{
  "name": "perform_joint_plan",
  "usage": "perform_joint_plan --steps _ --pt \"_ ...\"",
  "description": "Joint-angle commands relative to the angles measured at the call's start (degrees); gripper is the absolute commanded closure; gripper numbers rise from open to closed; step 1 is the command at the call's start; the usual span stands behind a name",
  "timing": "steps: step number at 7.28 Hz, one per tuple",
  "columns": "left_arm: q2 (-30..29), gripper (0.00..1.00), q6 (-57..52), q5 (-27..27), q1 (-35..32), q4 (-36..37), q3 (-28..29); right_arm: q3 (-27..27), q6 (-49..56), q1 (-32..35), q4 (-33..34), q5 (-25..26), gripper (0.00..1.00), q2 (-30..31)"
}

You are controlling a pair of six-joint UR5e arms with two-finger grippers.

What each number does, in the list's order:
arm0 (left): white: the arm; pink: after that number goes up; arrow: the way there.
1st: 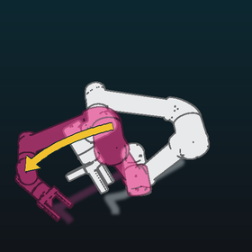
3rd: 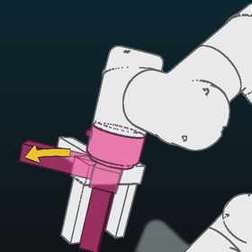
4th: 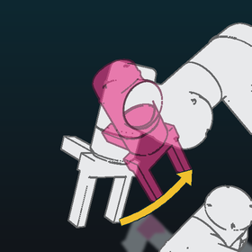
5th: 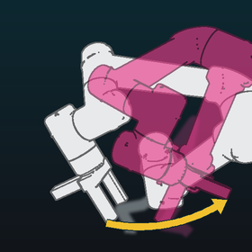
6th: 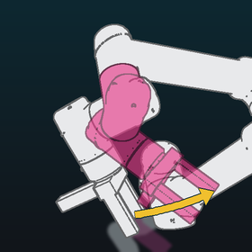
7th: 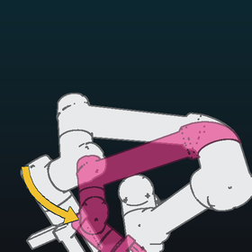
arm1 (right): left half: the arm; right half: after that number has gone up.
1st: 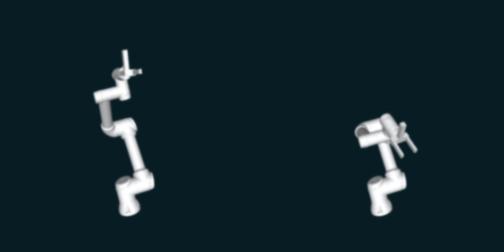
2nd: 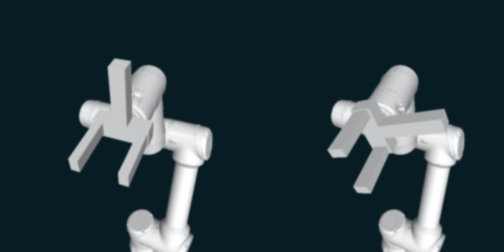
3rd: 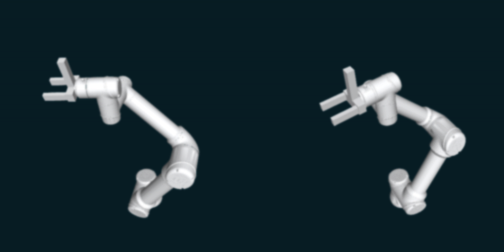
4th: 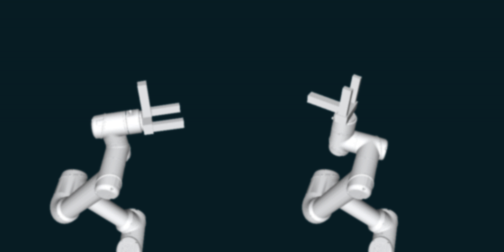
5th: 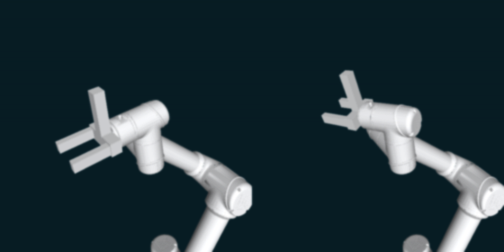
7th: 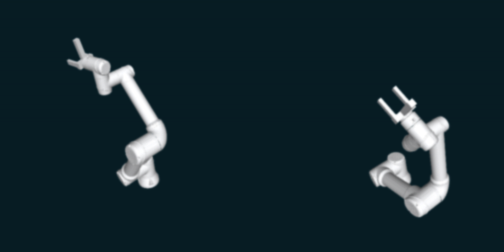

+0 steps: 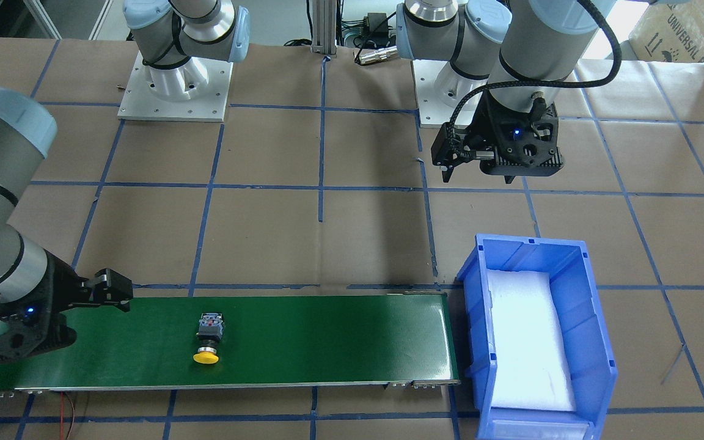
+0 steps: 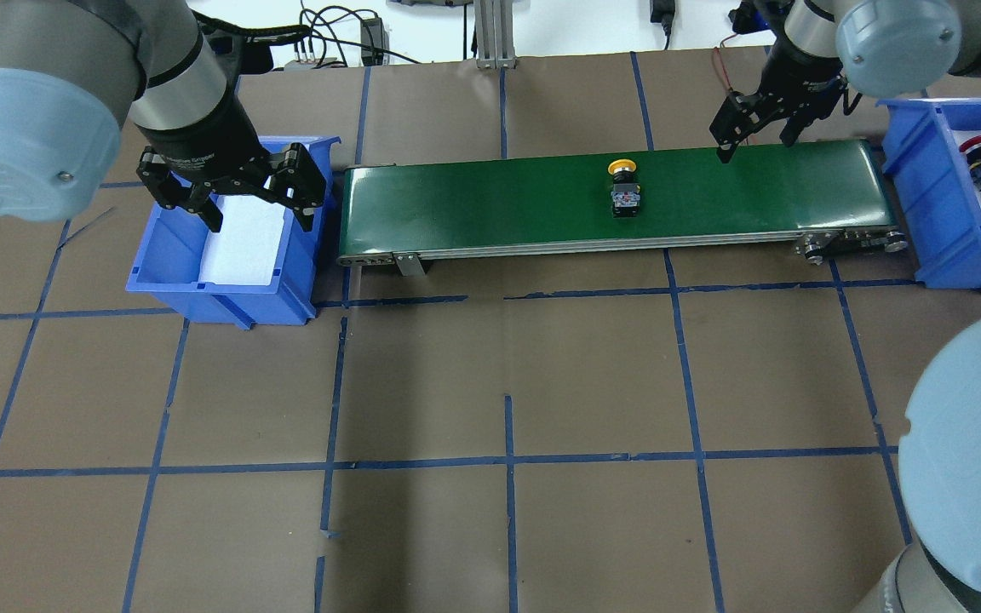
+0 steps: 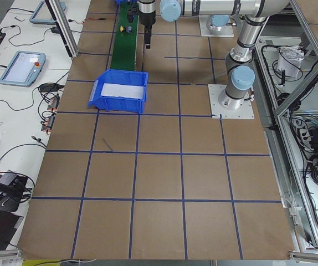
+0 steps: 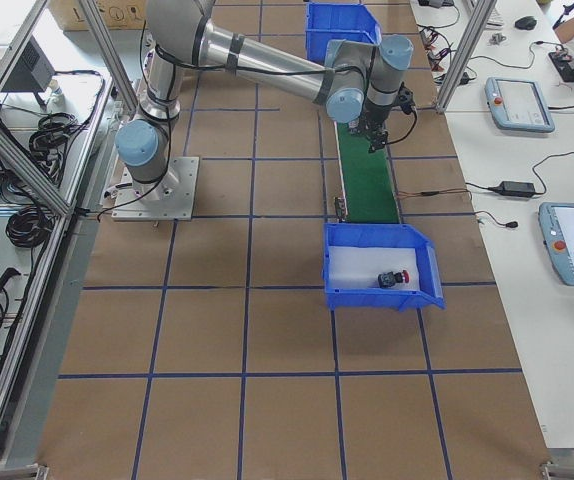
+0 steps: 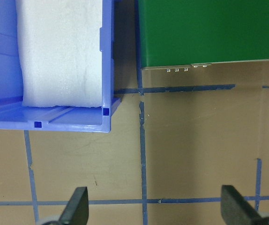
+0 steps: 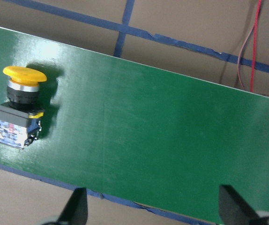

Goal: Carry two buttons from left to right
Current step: 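Move the right gripper back over the yellow button on the belt, then lower and grasp the yellow button with the right gripper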

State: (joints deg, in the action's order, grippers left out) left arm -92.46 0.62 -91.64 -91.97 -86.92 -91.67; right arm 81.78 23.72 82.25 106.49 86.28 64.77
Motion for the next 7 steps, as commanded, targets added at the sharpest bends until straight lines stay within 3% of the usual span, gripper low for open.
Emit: perform_joint_plan --steps 1,4,7 --pt "0.0 0.0 0.0 -0.03 0.04 0.0 0.0 2.76 -3.84 2.55 4.68 -1.37 0.02 -0.34" --pt "0.09 0.0 0.0 -0.11 0.04 -0.09 -0.09 5.93 -11.21 5.45 10.03 -3.22 0.01 -1.22" --pt "0.18 0.0 0.0 -0.03 -0.05 -0.18 -0.09 6.11 -12.03 6.17 12.76 -2.79 0.02 -3.24"
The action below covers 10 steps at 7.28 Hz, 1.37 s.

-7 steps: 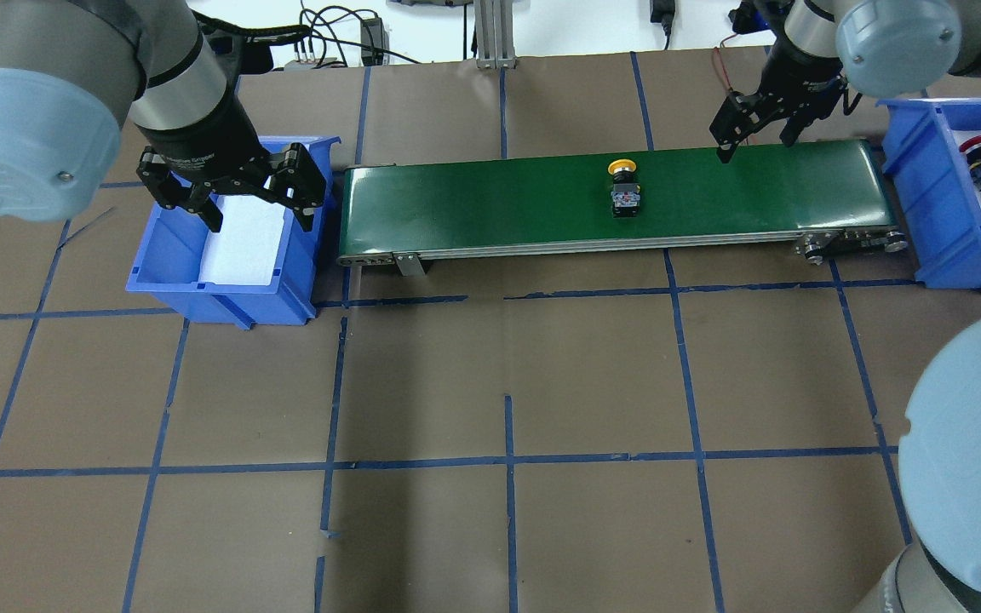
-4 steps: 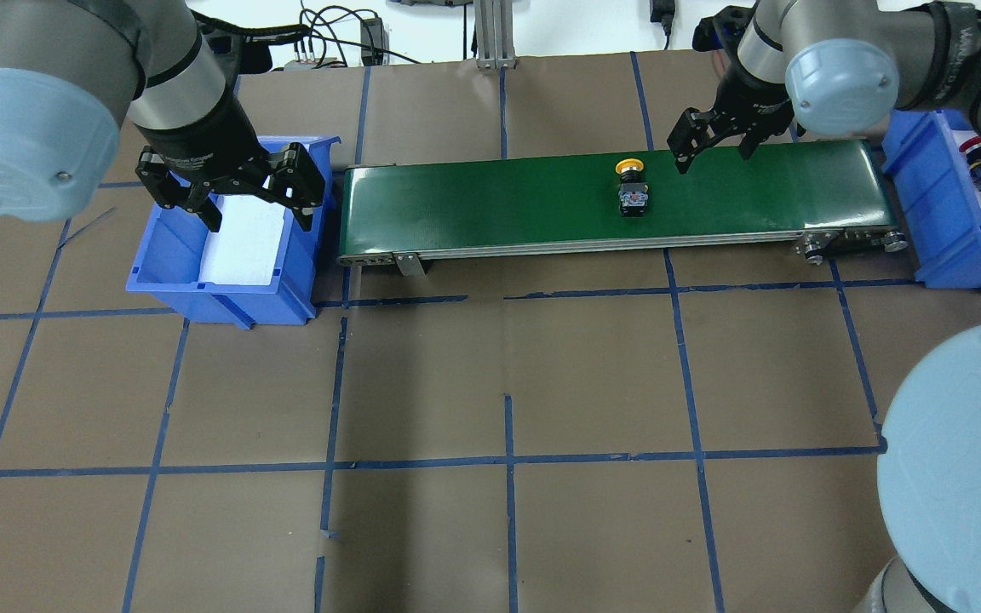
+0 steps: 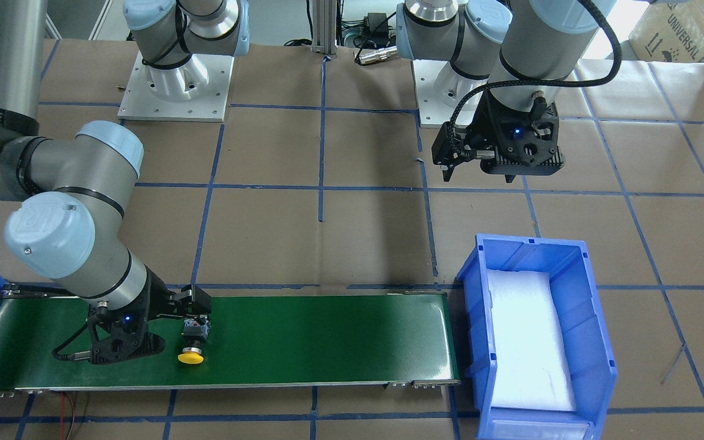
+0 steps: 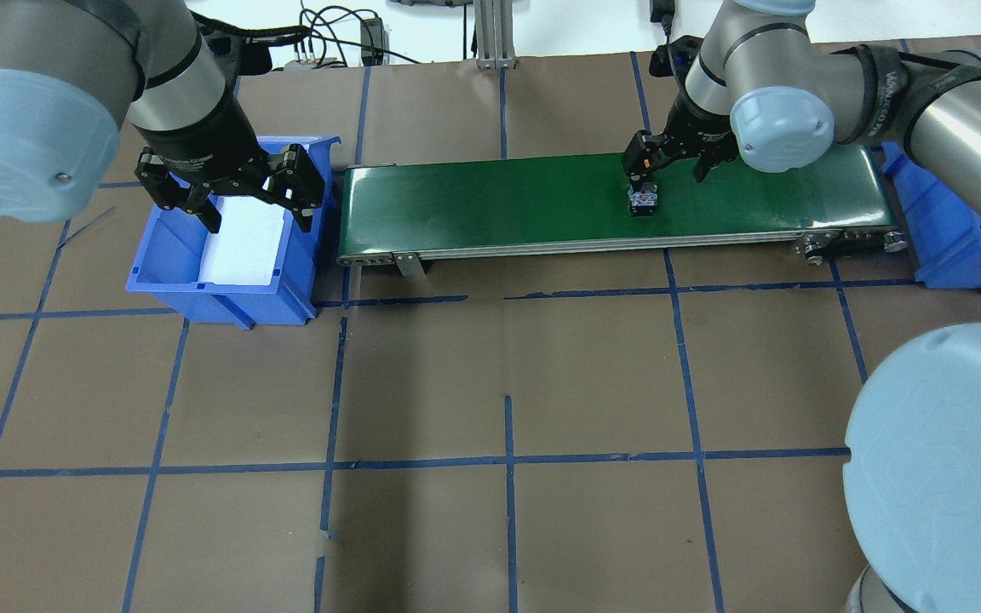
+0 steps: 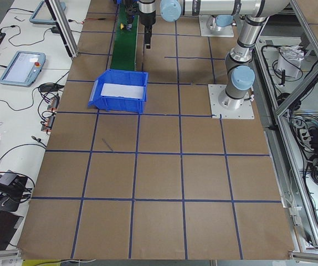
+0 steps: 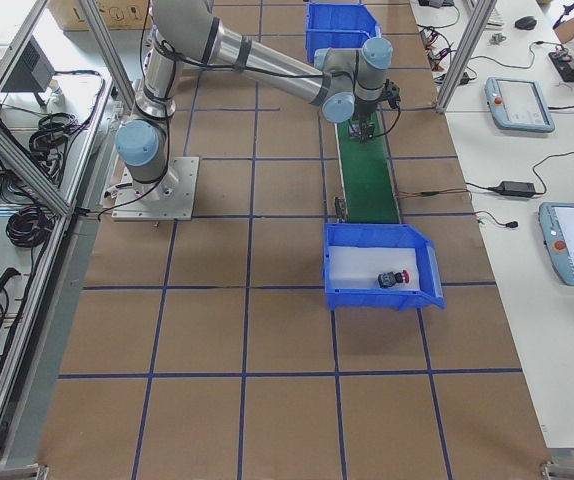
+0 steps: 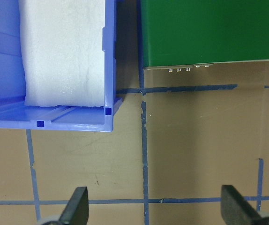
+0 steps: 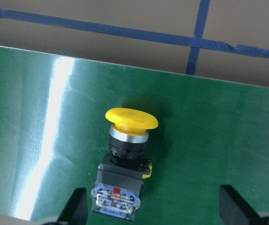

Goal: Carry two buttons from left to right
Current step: 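Lower and grasp the yellow button with the right gripper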

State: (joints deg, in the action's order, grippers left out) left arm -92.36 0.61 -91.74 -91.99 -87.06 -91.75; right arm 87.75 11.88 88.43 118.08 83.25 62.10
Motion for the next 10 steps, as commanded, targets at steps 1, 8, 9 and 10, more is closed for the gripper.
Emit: perform_joint_plan --steps 1,8,9,10 --pt "0.07 0.0 0.0 0.07 -0.04 -0.04 0.0 0.14 -0.79 -0.28 1.27 0.16 0.02 -0.67" --pt "0.07 0.0 0.0 -0.02 -0.04 -0.3 0.0 -0.65 -3.53 -0.54 -1.54 3.67 0.72 -0.67" --pt "0.07 0.0 0.0 -0.02 -0.04 -0.3 0.0 -0.74 -3.53 -0.72 -2.15 3.76 0.75 -0.67" --pt "0.07 0.0 0.0 -0.02 -0.04 -0.3 0.0 -1.0 -3.53 -0.72 -2.07 3.76 0.76 -0.67"
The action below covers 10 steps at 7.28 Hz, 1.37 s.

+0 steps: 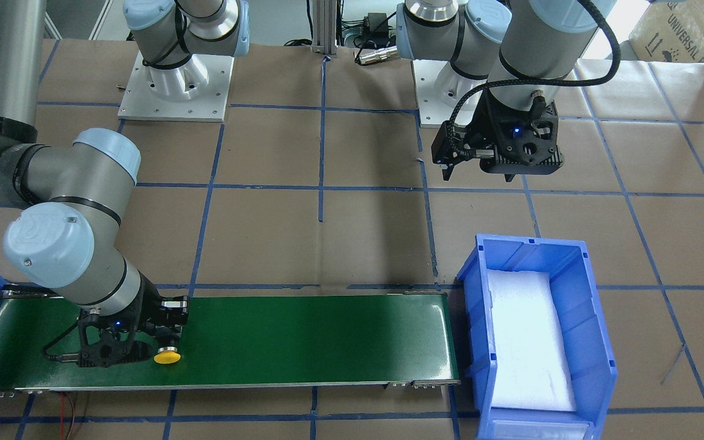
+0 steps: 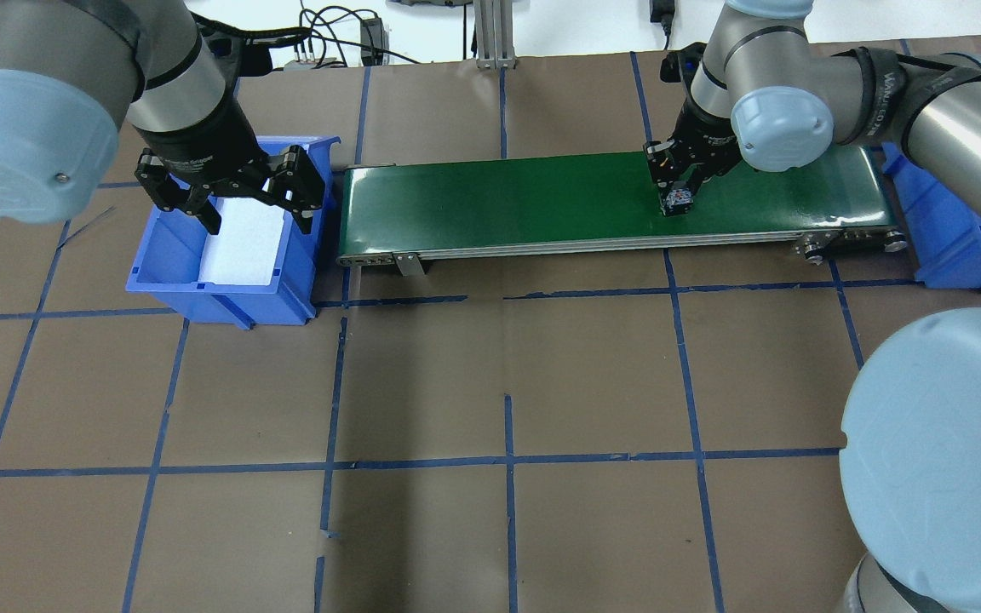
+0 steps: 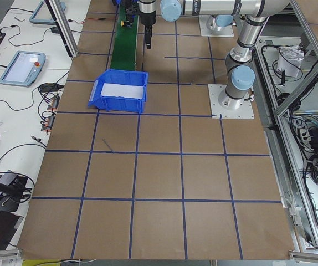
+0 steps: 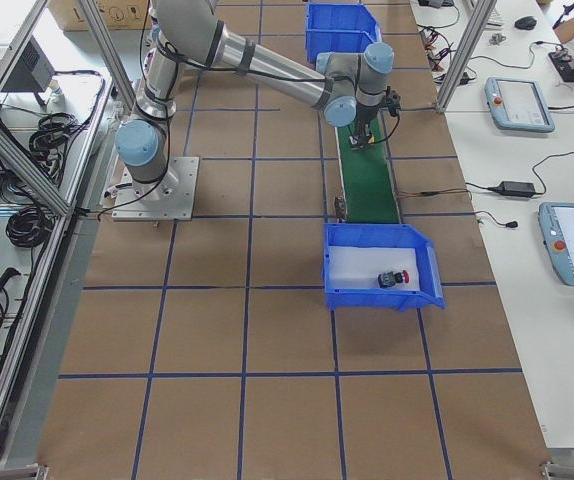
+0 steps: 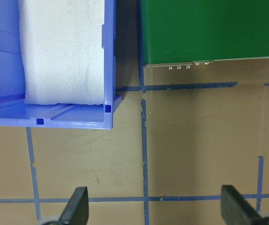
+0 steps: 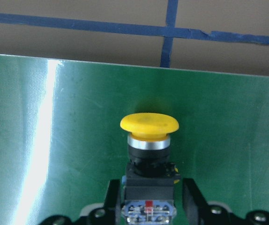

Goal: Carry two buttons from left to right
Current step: 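Carry the yellow button into the right bin beside the red one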

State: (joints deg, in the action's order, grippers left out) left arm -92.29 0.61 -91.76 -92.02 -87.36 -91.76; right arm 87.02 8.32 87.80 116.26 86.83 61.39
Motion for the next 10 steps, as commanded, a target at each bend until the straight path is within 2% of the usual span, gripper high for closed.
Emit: perform_joint_plan --steps 1,3,4,5,10 --pt "0.0 0.0 0.0 0.0 0.0 0.0 0.0 -1.23 0.03 -0.09 -0.77 0.27 0.76 0.48" --pt "0.0 0.0 0.0 0.0 0.0 0.0 0.0 -5.61 0.03 -0.26 -5.32 2.01 0.76 0.83" --pt "0.0 0.0 0.0 0.0 0.0 0.0 0.0 -7.38 0.37 -1.83 -6.13 6.2 0.77 0.92" --pt "0.0 0.0 0.0 0.0 0.0 0.0 -0.09 -8.35 4.73 -6.11 -6.4 7.99 0.78 2.14" --pt "0.0 0.0 0.0 0.0 0.0 -0.09 -0.09 -13.55 38.82 -28.35 -6.49 7.13 0.82 2.68"
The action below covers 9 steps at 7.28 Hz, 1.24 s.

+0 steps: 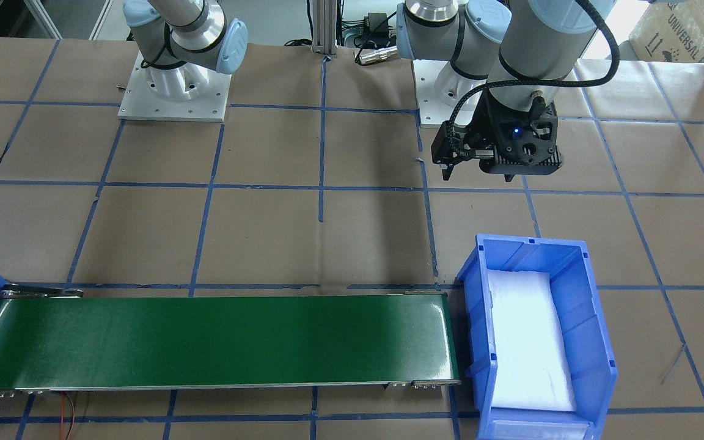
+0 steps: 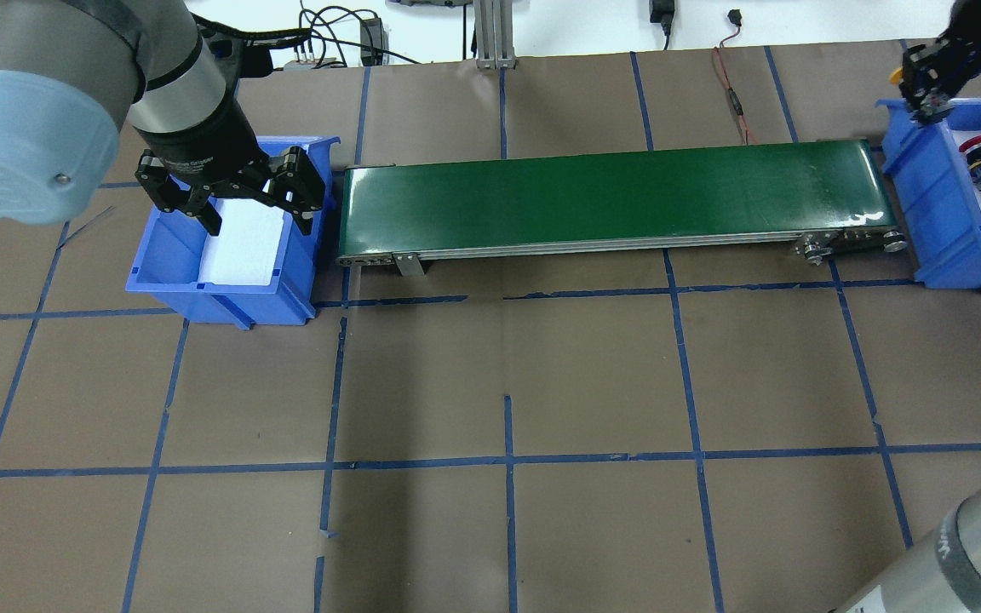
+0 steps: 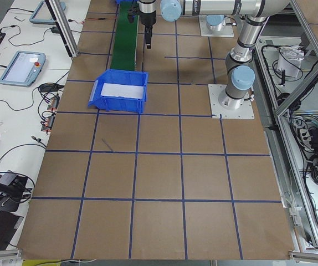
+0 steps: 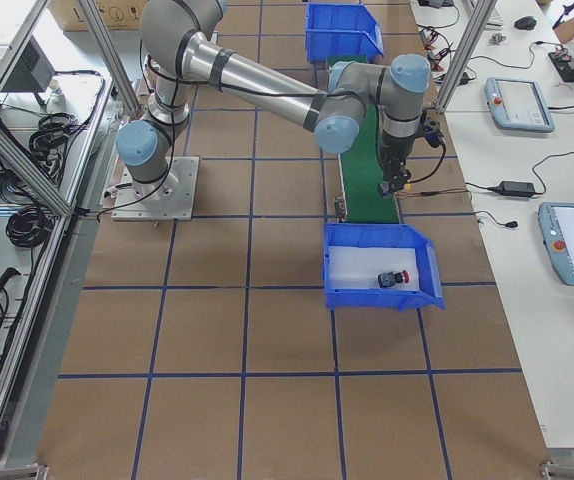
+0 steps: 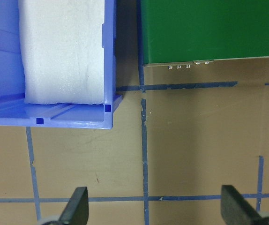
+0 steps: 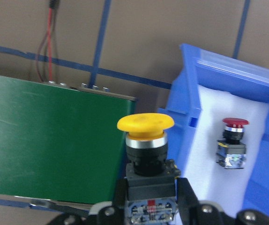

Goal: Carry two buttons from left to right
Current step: 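Carry the yellow button into the right bin beside the red one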

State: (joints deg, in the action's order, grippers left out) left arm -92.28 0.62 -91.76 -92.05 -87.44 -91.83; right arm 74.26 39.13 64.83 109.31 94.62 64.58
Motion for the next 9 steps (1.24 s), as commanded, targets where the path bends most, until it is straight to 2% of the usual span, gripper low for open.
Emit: perform_joint_plan --steps 1,4,9 --pt "0.0 0.0 0.0 0.0 0.03 -0.01 -0.01 -0.7 9.37 -7.15 0.47 -0.58 0.83 -1.55" --pt "0.0 0.0 0.0 0.0 0.03 0.07 0.07 -0.52 11.59 -9.63 4.16 -1.28 0.84 -8.13" --pt "0.0 0.0 0.0 0.0 0.03 -0.01 0.07 -0.43 9.91 -9.63 4.94 -1.2 0.81 -12.19"
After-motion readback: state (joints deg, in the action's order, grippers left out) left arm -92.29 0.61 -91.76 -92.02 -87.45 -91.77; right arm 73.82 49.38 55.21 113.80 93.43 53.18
